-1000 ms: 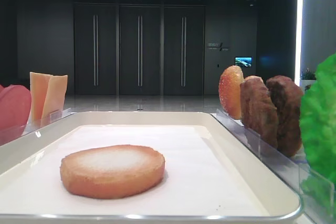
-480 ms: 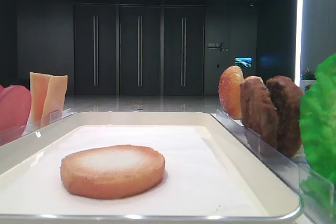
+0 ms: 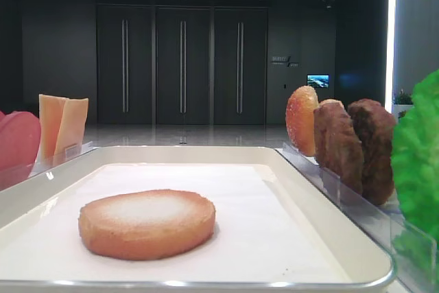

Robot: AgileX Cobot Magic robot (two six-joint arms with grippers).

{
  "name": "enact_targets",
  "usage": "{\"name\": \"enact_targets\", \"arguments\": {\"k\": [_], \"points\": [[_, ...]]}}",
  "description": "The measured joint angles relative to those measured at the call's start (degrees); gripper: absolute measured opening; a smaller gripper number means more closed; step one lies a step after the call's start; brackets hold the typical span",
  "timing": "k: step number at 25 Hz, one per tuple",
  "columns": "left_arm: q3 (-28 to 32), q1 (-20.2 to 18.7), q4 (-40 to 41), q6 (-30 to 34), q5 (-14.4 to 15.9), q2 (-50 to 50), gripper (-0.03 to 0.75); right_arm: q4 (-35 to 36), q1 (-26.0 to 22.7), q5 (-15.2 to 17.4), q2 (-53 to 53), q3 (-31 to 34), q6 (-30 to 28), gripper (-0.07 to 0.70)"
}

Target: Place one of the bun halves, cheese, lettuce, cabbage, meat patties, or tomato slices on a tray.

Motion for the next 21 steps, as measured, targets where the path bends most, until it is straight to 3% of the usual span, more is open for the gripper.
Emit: {"name": "enact_targets", "arguments": {"k": [21], "points": [[0.2,0.0,0.0,0.2,-0.5,0.0,0.408,0.0,0.0,0.0,0.0,0.0,0.0,0.434]]}}
